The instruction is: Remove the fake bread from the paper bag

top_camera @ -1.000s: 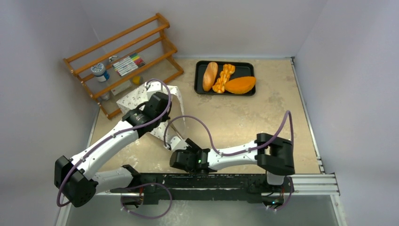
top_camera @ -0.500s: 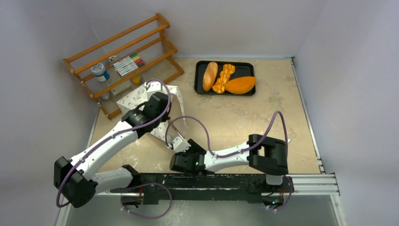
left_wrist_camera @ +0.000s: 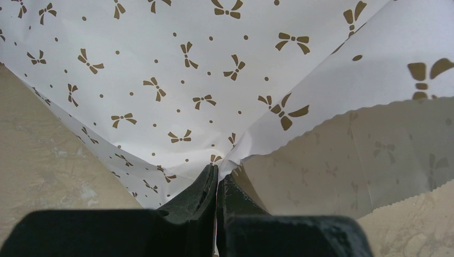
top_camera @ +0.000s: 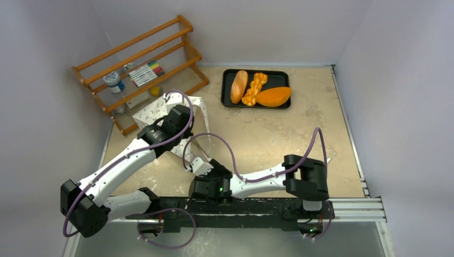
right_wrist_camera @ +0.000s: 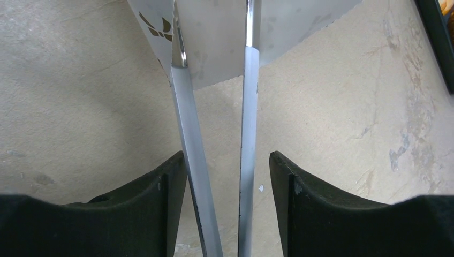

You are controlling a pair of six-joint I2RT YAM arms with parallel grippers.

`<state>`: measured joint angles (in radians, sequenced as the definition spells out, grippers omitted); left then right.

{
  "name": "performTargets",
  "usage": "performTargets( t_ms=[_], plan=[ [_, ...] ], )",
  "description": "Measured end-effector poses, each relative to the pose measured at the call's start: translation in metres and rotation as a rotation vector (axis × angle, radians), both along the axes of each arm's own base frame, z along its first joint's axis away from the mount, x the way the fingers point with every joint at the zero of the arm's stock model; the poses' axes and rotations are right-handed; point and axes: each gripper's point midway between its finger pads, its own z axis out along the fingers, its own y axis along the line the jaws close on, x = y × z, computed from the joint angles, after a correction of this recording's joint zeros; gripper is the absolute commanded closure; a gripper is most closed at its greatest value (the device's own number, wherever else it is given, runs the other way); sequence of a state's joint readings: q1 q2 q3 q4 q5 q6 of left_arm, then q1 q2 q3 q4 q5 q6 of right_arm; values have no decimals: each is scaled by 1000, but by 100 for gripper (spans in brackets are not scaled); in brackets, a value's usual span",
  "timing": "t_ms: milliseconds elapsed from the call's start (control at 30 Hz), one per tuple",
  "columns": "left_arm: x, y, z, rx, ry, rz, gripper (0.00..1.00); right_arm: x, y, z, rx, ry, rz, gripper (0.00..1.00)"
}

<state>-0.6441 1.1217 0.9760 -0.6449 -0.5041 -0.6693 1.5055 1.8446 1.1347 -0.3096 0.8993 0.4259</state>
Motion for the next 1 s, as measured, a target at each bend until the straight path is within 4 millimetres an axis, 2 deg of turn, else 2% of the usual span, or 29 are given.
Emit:
performTargets(
  t_ms=[133, 267, 500, 800, 1000],
  plan=[
    [0, 0, 0, 0, 0, 0, 100, -1, 0, 0, -4, -1, 5, 44],
    [0, 0, 0, 0, 0, 0, 100, 0, 1, 1, -11, -4, 13, 59],
    [0, 0, 0, 1, 0, 1, 100, -2, 4, 3, -20, 9, 45, 70],
    [1, 4, 1, 21, -9, 11, 100, -9, 12, 26, 56, 51, 89, 80],
    [2, 11, 2, 58, -18, 24, 100, -16, 15, 48, 130, 88, 117, 82]
  ],
)
